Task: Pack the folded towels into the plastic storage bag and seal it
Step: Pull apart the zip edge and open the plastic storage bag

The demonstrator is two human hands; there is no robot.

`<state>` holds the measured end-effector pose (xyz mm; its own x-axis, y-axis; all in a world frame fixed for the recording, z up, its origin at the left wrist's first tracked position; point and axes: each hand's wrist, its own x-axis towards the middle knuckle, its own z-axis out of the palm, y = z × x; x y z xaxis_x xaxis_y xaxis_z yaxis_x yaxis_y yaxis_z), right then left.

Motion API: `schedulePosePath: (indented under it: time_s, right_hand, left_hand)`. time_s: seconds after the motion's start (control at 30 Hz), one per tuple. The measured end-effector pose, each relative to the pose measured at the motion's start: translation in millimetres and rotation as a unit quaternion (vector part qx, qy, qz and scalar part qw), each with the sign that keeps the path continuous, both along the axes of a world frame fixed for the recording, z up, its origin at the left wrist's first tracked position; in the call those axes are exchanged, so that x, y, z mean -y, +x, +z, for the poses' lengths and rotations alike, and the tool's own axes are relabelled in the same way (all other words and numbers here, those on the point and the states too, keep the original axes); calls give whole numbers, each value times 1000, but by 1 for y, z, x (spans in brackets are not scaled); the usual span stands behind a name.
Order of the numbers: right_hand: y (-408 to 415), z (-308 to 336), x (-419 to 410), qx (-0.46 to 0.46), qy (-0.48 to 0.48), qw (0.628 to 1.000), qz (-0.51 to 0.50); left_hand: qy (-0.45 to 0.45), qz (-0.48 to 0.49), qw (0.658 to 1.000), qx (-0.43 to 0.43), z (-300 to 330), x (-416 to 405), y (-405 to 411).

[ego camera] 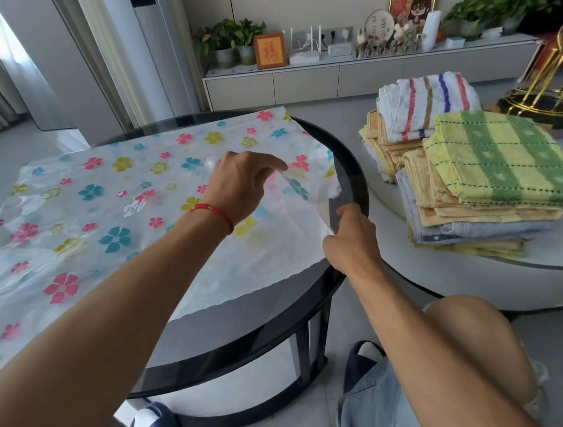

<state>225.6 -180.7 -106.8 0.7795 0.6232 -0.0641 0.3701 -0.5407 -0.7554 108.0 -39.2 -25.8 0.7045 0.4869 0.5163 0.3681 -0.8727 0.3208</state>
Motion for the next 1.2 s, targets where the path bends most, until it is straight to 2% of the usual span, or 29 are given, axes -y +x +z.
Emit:
schedulePosePath:
  time_s: [0.07,0.17,0.27,0.43,0.53,0.63,0.7,0.77,0.83,0.93,1.1,1.2]
  right_hand:
    - [-4,3,0,26,20,999,-9]
    - [-12,12,-4,70,150,986,-14]
    - [-13,20,-7,55,227,971,-49]
    - [0,13,1,30,160,984,-66]
    - [2,9,3,69,88,991,-68]
    - [-8,10,2,236,62,967,-77]
    - [-15,12,-2,387,64,919,-38]
    - [-19,11,-9,479,56,876,18]
    - [-23,7,-17,485,66,871,41]
    - [-23,6,-21,439,75,894,45]
    - [-10,13,-16,411,58,909,21]
    - [-39,16,-13,468,67,881,38]
  left_hand:
    - [-9,-2,1000,-8,1,-2,0]
    - [-2,-26,999,-31,-4,2,2]
    - [-13,-24,999,-38,-10,5,2]
    - [-57,26,998,-10,-13,3,2]
    - [-77,26,997,-6,-12,4,3]
    - [-83,9,996,-41,-15,10,4]
    - [-104,-13,993,-50,-17,14,2]
    - [-136,-30,989,-54,-19,20,-5]
    - [-152,-18,986,-72,-28,26,-18]
    - [-143,46,980,-132,-51,31,-56]
    - [-45,212,941,-259,-69,27,-153]
    - [-63,266,937,-216,-68,23,-184]
